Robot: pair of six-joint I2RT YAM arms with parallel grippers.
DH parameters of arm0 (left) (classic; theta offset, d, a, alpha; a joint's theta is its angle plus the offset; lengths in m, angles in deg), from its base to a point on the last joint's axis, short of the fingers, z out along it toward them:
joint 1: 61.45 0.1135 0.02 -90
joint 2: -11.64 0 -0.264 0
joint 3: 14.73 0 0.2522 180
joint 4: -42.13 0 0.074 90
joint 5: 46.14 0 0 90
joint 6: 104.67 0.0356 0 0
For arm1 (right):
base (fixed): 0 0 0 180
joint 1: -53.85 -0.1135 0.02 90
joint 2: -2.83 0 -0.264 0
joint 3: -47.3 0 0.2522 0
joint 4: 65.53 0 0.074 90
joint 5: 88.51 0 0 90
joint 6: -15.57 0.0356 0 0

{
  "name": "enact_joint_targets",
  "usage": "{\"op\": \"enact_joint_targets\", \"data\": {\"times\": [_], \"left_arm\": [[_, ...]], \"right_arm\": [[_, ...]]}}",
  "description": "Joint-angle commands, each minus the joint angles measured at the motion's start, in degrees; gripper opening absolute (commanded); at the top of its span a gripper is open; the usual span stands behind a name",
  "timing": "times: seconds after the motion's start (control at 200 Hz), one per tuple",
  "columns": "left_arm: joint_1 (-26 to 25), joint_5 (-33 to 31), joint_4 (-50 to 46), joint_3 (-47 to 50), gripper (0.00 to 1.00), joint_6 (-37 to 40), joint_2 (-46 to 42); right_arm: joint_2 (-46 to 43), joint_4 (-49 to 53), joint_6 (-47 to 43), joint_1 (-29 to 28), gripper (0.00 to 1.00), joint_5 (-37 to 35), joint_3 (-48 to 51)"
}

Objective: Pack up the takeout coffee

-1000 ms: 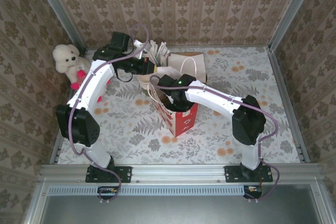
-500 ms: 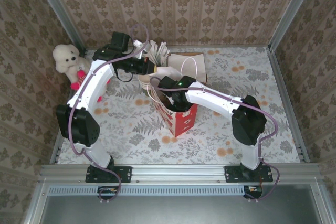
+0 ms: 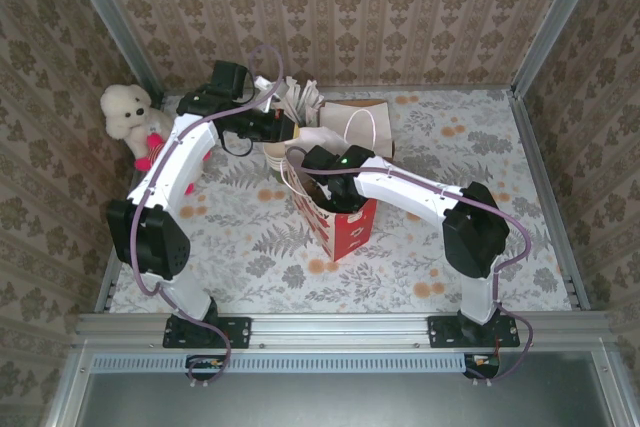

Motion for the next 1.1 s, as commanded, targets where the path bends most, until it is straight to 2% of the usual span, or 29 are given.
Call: {"op": "enact_joint_targets", "data": {"times": [0.0,1.095], "left_arm": [[0.46,0.43,0.81,0.26,0.0,-0.61,-0.98],[0.48,0.72,0.68,-0.26,0.0,-0.78,-0.67]], "right_arm": [[1.61,-0.57,-0.67,-0.37,0.4,0.92,2.65],[3.09,-2.32,-0.89,-0.42,0.39,1.54,5.7]]}}
